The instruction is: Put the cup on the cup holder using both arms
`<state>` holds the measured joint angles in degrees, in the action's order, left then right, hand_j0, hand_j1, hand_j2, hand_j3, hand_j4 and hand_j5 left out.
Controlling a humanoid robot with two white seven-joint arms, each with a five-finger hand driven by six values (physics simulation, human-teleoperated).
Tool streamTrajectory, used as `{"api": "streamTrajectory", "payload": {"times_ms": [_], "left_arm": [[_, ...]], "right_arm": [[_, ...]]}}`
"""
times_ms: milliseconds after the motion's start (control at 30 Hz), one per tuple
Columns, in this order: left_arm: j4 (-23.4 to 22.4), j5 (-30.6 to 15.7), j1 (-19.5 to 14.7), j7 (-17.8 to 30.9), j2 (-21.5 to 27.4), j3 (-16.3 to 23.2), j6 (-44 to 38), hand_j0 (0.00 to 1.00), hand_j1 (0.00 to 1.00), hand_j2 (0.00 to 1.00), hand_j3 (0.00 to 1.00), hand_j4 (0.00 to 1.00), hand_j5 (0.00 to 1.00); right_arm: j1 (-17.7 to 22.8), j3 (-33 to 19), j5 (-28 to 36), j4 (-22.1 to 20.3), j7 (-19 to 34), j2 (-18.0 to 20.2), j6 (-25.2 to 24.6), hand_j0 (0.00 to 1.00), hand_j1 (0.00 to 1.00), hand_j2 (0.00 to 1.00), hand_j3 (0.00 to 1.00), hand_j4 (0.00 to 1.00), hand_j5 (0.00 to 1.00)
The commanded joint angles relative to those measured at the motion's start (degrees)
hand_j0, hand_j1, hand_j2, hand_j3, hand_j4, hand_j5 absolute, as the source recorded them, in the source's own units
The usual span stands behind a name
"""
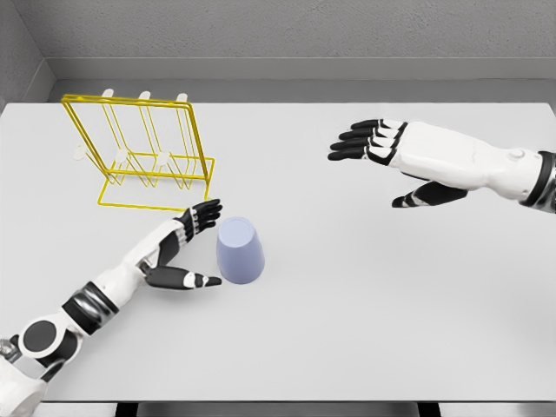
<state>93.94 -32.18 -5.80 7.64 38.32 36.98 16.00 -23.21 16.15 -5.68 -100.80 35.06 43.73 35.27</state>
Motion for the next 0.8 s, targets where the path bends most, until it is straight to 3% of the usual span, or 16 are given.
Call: {"api": "streamTrajectory", "payload": {"times_ms": [0, 67, 133, 300, 633, 733, 767], "left_arm": [[0.02, -0.08, -0.17, 0.0, -0.97, 1.17, -0.97, 1.0, 1.0, 1.0, 1.0, 1.0, 1.0], [0.02, -0.08, -0.44, 0.0, -1.06, 1.69, -1.32, 1.0, 1.0, 1.0, 1.0, 1.0, 1.0], [0.02, -0.07, -0.97, 0.0, -1.15, 1.87, -2.46, 1.0, 1.0, 1.0, 1.0, 1.0, 1.0], [-0.42, 0.01, -0.97, 0.0, -2.38, 2.31, -2.55, 1.0, 1.0, 1.0, 1.0, 1.0, 1.0], [0.02, 0.36, -1.49, 0.0, -2.55, 2.49, -2.46, 1.0, 1.0, 1.0, 1.0, 1.0, 1.0], [0.19, 0.36, -1.49, 0.0, -2.82, 2.57, -2.37, 0.87, 0.87, 0.87, 0.87, 0.87, 0.87], [0.19, 0.36, -1.49, 0.0, -2.9, 2.57, -2.29, 0.78, 0.78, 0.78, 0.78, 0.78, 0.78]], "right_arm": [[0.88, -6.39, 0.32, 0.43, -0.06, -1.27, -0.27, 1.0, 1.0, 1.0, 1.0, 1.0, 1.0], [4.84, -9.21, 0.32, 1.39, -0.06, -2.77, -0.27, 1.0, 1.0, 1.0, 1.0, 1.0, 1.0], [5.63, -9.3, 0.32, 1.48, -0.06, -2.86, -0.27, 1.0, 1.0, 1.0, 1.0, 1.0, 1.0], [5.72, -9.3, 0.32, 6.4, -0.06, -2.86, -0.27, 1.0, 1.0, 1.0, 1.0, 1.0, 1.0], [5.72, -9.3, 0.32, 6.49, -0.06, -2.86, -0.27, 1.0, 1.0, 1.0, 1.0, 1.0, 1.0], [5.72, -9.3, 0.32, 6.49, -0.06, -2.86, -0.27, 1.0, 1.0, 1.0, 1.0, 1.0, 1.0], [5.72, -9.3, 0.32, 6.49, -0.06, -2.86, -0.27, 1.0, 1.0, 1.0, 1.0, 1.0, 1.0]]}}
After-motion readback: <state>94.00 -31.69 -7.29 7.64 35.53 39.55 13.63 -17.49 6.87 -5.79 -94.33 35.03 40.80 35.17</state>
